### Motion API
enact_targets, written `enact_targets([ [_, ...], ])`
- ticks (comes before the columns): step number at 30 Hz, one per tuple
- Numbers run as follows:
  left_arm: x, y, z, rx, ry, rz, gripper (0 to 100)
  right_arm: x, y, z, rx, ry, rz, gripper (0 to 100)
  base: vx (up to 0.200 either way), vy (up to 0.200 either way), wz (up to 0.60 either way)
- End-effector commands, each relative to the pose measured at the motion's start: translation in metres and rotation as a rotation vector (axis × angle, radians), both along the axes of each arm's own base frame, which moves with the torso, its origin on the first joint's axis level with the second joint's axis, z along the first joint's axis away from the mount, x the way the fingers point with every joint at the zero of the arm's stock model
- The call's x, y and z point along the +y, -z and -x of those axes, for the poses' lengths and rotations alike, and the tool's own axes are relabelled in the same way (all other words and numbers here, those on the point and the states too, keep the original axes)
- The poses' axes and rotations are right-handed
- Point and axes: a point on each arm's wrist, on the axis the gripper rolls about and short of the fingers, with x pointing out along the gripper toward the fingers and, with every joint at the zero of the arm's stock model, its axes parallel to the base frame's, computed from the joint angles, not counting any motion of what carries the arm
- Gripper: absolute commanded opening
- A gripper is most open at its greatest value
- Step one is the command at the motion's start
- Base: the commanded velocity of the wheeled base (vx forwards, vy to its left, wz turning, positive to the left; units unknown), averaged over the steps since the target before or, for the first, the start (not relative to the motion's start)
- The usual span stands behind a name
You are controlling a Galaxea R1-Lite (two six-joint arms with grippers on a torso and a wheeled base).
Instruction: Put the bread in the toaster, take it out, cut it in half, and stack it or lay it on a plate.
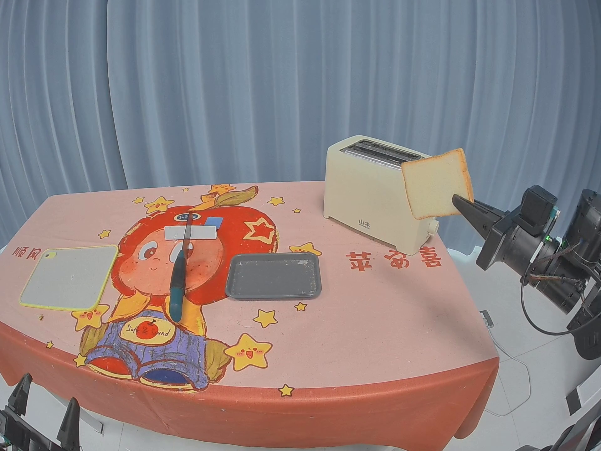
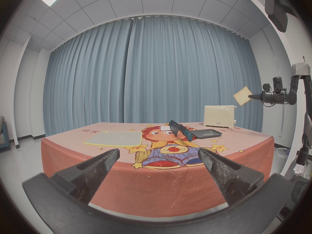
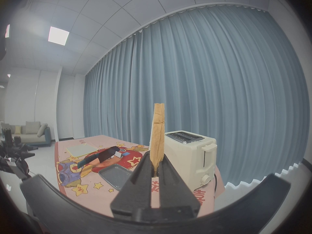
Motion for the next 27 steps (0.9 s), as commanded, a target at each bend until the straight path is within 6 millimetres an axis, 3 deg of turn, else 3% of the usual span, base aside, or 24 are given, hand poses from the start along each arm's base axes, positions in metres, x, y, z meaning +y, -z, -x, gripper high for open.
enact_targets([
  [1, 0.0, 0.005, 0.0, 0.002, -0.001, 0.0, 100, -0.009, 0.004, -0.012, 0.006, 0.008, 0.026, 0, 0.0, 0.0, 0.0],
  [14, 0.0, 0.005, 0.0, 0.002, -0.001, 0.0, 100, -0.028, 0.001, -0.03, -0.076, -0.036, 0.133, 0, 0.0, 0.0, 0.0],
  [27, 0.0, 0.005, 0.0, 0.002, -0.001, 0.0, 100, -0.031, -0.023, -0.055, -0.099, -0.036, 0.146, 0, 0.0, 0.0, 0.0],
])
